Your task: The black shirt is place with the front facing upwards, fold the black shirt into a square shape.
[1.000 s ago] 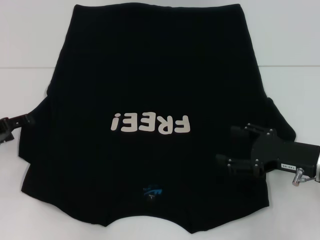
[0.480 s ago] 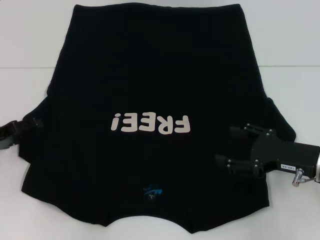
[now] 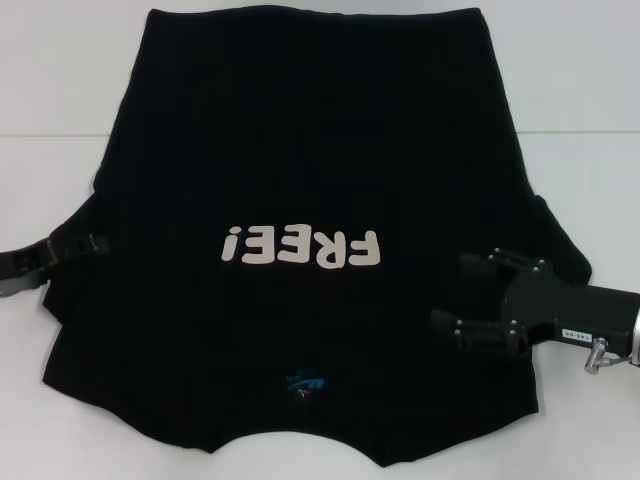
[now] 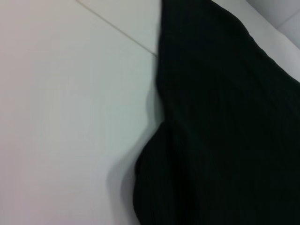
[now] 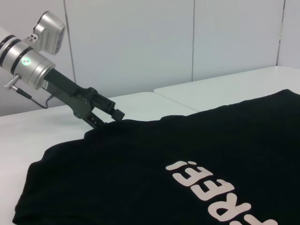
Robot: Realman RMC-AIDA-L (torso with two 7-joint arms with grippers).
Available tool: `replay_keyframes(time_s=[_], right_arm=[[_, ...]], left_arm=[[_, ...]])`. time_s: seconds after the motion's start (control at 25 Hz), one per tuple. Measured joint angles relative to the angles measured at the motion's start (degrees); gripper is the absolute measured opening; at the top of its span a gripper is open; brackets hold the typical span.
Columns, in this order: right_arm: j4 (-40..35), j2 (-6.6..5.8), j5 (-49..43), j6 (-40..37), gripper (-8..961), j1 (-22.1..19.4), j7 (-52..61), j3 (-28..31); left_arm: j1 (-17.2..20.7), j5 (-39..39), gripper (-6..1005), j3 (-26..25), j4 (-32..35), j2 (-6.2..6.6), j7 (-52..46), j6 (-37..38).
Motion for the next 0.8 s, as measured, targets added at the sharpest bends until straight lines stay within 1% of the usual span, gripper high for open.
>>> replay_keyframes(time_s=[0.24, 0.48, 0.8], right_arm=[[0.0, 0.0, 0.0, 0.0, 927, 0.04, 0.15, 0.0], [0.0, -0.01, 0.02, 0.0, 927, 0.07, 0.68, 0.0], [0.0, -0.09, 0.19, -0.06, 927, 0.09, 0.7, 0.0]], left_arm=[[-0.29, -0.01, 826, 2.29, 1.1, 0.05, 0.11, -2.34], [-0.29, -0.01, 601, 5.67, 1.42, -0.3, 0.13, -6.13], [-0.45, -0.02, 407, 6.02, 1.44, -0.44, 0.34, -6.73]])
